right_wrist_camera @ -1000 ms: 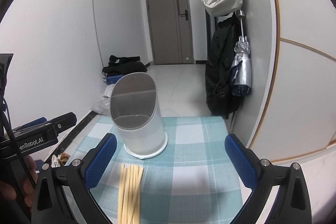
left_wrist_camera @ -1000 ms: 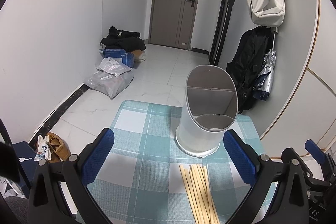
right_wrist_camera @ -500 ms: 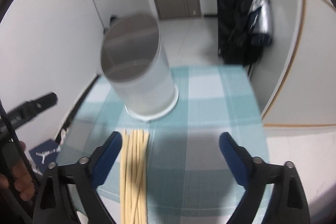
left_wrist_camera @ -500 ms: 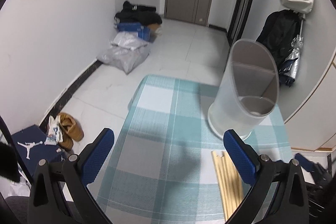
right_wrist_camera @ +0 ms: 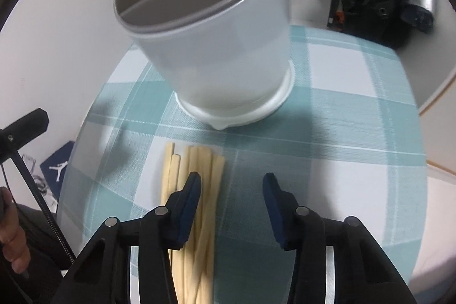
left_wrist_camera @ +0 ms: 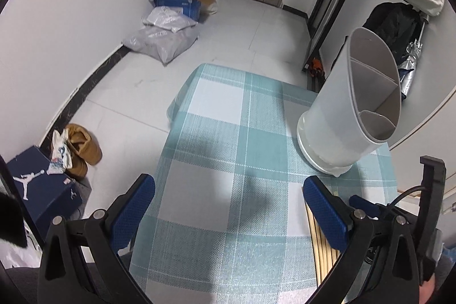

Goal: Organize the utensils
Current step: 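Lower the right gripper onto the chopsticks and close on one chopstick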

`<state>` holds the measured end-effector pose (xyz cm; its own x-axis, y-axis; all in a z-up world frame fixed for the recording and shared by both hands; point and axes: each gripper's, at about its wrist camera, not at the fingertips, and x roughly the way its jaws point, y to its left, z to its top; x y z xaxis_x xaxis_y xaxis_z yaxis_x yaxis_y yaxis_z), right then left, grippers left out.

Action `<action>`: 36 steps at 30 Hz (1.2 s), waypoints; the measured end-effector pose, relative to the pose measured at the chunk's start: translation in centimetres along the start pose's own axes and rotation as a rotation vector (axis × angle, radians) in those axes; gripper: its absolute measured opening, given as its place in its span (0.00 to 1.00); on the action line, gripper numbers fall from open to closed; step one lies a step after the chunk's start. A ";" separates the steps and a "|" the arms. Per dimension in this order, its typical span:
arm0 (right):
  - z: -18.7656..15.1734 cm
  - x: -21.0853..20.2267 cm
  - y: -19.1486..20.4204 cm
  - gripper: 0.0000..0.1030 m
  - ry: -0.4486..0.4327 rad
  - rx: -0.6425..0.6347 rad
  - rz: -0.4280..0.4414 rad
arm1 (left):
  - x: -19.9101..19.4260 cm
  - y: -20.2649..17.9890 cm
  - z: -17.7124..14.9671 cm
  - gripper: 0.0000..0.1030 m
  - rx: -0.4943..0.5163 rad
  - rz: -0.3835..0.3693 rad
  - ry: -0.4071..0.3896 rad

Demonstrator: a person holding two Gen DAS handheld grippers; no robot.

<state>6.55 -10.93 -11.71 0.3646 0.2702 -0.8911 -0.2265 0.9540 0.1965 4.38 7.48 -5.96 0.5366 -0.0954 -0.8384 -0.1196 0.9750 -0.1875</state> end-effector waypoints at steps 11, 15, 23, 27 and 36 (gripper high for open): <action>-0.4 -0.7 -1.2 0.06 -0.011 0.083 0.078 | 1.4 -0.5 -0.4 0.99 0.013 -0.068 0.079; -0.5 -2.3 -3.1 0.06 -0.058 0.143 0.118 | 2.1 -1.4 -1.1 0.99 0.030 -0.084 0.109; 0.9 -5.6 -6.3 0.06 -0.184 0.299 0.232 | 4.1 -3.5 -2.7 0.99 0.118 -0.085 0.197; 0.2 -7.7 -7.2 0.06 -0.233 0.326 0.253 | 5.0 -4.2 -3.1 0.99 0.126 -0.065 0.232; -1.0 -10.3 -8.3 0.06 -0.298 0.339 0.252 | 5.6 -5.1 -3.2 0.99 0.202 0.063 0.243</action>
<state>3.81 -21.77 -4.58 0.5892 0.4756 -0.6532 -0.0529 0.8294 0.5561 5.33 1.36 -11.33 0.3153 -0.0552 -0.9474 0.0356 0.9983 -0.0464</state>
